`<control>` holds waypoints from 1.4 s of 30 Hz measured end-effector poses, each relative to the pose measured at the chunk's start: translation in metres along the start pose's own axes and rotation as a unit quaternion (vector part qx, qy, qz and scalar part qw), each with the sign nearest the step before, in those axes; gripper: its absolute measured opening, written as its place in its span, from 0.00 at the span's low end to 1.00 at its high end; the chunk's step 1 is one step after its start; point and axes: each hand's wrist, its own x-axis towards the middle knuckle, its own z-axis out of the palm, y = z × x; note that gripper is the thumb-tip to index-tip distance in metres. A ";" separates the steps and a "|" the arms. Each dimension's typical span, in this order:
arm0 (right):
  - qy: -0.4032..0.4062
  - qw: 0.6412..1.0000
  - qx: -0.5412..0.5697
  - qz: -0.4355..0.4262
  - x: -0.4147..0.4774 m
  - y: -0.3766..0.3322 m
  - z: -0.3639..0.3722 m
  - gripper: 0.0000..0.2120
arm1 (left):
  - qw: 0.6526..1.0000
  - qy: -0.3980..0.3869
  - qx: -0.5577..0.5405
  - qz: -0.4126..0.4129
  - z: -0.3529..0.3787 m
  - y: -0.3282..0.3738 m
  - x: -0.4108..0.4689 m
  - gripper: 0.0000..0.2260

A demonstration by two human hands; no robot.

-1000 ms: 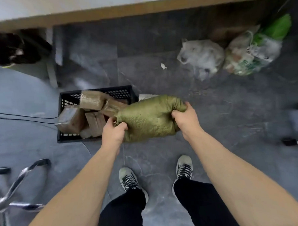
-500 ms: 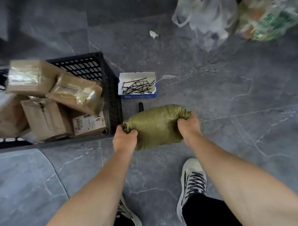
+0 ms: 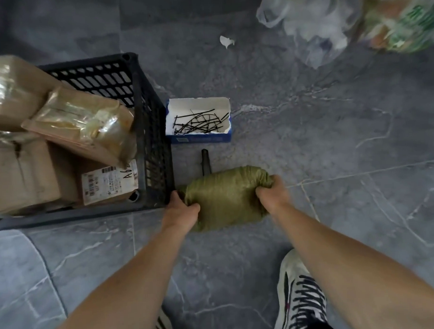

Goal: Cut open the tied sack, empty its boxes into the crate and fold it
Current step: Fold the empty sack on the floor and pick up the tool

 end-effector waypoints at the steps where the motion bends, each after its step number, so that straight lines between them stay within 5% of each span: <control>1: 0.003 1.000 0.000 -0.005 0.000 0.000 0.001 0.12 | 1.000 -0.011 0.000 0.005 -0.001 -0.003 0.001 0.31; 8: -0.047 0.997 0.013 -0.055 -0.011 -0.013 0.000 0.08 | 0.995 -0.095 0.009 -0.011 -0.025 -0.025 -0.002 0.30; 13: -0.212 0.972 -0.044 -0.095 -0.028 -0.007 0.011 0.08 | 0.983 -0.155 0.083 -0.057 -0.061 -0.064 0.002 0.12; 19: -0.276 0.949 -0.104 -0.111 -0.047 -0.011 0.065 0.07 | 0.989 -0.053 0.088 -0.103 -0.102 -0.096 0.013 0.21; 31: -0.329 0.897 -0.250 -0.155 -0.060 -0.030 0.107 0.25 | 0.982 0.095 0.120 -0.111 -0.121 -0.126 0.024 0.25; 35: -0.297 0.913 -0.235 -0.150 -0.060 -0.029 0.117 0.24 | 0.975 0.104 0.156 -0.120 -0.117 -0.129 0.023 0.32; 42: -0.290 0.945 -0.111 -0.099 -0.057 -0.020 0.105 0.37 | 0.988 0.072 0.125 -0.058 -0.127 -0.133 0.012 0.33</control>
